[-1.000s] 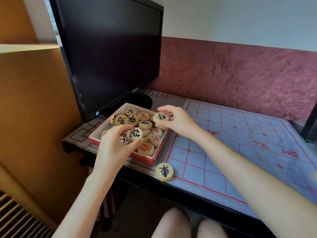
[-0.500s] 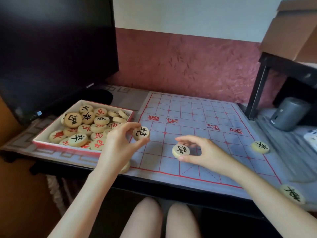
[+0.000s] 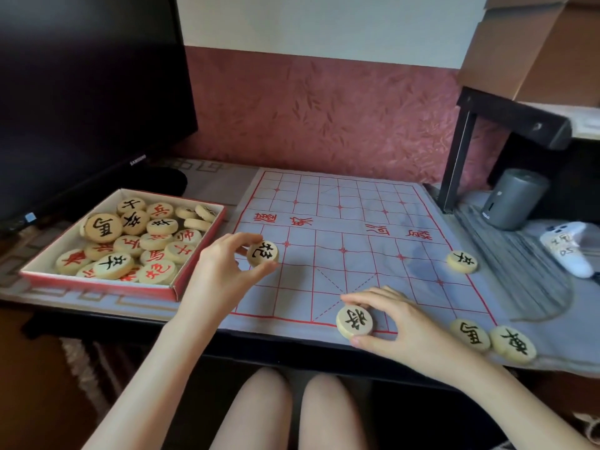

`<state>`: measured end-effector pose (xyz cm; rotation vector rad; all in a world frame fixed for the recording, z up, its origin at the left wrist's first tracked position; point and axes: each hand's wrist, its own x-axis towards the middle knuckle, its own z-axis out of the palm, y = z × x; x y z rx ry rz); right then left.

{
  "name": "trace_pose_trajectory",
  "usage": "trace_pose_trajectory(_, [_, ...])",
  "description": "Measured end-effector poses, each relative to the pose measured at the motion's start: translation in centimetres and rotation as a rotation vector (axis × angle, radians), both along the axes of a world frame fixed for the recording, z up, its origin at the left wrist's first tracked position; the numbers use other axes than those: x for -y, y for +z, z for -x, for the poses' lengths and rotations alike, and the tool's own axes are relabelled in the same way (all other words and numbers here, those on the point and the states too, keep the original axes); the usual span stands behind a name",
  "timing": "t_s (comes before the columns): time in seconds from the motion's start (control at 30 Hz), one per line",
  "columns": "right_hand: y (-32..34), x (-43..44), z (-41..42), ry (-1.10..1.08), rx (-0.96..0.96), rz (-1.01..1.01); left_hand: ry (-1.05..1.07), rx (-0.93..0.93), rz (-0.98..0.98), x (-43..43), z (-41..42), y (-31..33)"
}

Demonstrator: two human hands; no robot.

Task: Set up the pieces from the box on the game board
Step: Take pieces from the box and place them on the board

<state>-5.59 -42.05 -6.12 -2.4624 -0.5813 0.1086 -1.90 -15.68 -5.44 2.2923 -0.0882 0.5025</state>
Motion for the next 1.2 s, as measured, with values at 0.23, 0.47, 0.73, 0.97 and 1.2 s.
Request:
trace_pose_trajectory(0.23, [1.2,-0.3,-0.4,-0.024,0.020,-0.061,0.026,0.030,-0.113,-0.7,-1.0,-1.2])
trace_pose_trajectory(0.47, [1.9,-1.4,-1.2,-0.014,0.033,-0.085,0.071,-0.018,-0.203,-1.0,-2.7,-1.3])
trace_pose_trajectory(0.73, [1.8,-2.7,-1.8,0.006,0.027,-0.090,0.066,-0.086,-0.251,-1.4,-3.2,-2.0])
trace_pose_trajectory(0.97, [2.7,-5.7,-3.3,0.056,0.015,-0.160,0.078,-0.050,-0.221,-2.1,-2.8,-1.2])
trace_pose_trajectory(1.2, [3.9,-11.9,-6.7,0.150,0.003,-0.206,0.237,0.056,-0.220,-7.4,-0.8,1.8])
